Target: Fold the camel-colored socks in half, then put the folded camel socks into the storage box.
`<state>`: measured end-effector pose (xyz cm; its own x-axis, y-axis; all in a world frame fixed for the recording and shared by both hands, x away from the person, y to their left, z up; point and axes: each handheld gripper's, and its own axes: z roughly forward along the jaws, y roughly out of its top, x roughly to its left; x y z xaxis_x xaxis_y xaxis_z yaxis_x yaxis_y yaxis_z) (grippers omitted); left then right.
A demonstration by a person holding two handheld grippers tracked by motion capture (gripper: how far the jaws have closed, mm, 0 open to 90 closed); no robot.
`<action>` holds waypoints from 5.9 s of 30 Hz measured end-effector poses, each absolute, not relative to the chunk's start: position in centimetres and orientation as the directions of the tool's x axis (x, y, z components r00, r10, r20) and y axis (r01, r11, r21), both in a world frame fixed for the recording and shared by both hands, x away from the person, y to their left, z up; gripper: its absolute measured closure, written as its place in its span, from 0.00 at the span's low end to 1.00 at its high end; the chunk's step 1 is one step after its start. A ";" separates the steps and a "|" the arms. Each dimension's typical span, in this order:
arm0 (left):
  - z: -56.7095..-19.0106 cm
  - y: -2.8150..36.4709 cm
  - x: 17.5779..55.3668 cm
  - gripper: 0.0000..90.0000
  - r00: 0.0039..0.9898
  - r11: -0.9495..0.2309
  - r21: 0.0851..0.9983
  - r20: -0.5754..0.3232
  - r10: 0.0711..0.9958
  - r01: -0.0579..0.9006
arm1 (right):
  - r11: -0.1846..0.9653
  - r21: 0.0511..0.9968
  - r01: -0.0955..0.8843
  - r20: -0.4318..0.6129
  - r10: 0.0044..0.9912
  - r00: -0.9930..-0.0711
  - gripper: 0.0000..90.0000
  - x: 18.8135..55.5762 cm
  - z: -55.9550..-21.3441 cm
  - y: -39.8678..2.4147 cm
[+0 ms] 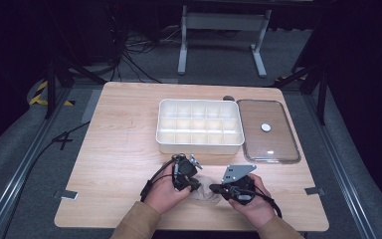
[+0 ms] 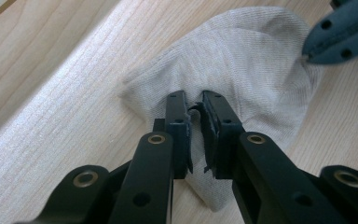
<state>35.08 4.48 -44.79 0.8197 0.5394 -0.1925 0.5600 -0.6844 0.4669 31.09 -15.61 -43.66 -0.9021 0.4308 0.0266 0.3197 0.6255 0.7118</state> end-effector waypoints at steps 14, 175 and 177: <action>-44.7 4.7 35.0 0.91 0.811 -0.681 0.450 -0.219 0.542 0.577 | 0.679 0.654 0.334 0.012 0.432 -0.902 0.99 31.3 -45.3 -15.3; -43.9 5.2 34.1 0.84 0.909 -0.696 0.597 -0.159 0.384 0.399 | 0.674 0.574 0.465 0.079 0.520 -0.851 1.00 32.6 -43.9 -19.8; -43.9 5.1 34.0 0.85 0.909 -0.696 0.598 -0.161 0.384 0.399 | 0.687 0.557 0.466 0.081 0.514 -0.854 1.00 32.5 -44.4 -19.5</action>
<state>34.04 5.14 -43.88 0.9095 0.3835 -0.1606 0.3988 -0.6955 0.5976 32.53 -19.47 -44.36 -0.8541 0.5138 0.0811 0.4662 0.6870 0.5574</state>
